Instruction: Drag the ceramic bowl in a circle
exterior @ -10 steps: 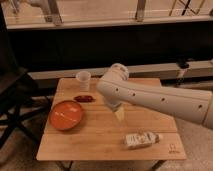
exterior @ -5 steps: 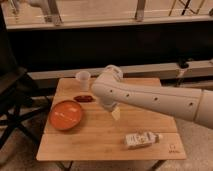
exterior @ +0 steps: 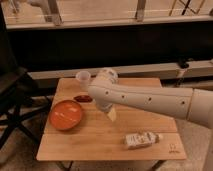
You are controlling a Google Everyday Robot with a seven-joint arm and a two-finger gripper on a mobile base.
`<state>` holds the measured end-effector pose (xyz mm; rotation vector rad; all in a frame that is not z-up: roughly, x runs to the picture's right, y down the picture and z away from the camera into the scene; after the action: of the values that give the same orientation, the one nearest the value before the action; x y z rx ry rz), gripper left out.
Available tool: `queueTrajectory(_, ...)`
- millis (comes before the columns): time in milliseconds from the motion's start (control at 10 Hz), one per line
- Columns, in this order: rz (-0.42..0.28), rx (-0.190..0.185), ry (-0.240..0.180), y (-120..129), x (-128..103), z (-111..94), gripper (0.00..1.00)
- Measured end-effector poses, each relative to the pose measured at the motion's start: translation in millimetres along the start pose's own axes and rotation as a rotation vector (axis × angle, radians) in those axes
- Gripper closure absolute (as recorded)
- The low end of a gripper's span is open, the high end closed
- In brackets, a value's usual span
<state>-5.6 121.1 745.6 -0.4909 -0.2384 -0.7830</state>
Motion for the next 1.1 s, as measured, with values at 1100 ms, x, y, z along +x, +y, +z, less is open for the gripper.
queueTrajectory(1100, -0.203, 0.005, -0.060, -34.7, -41.2, 35.4, 0.20)
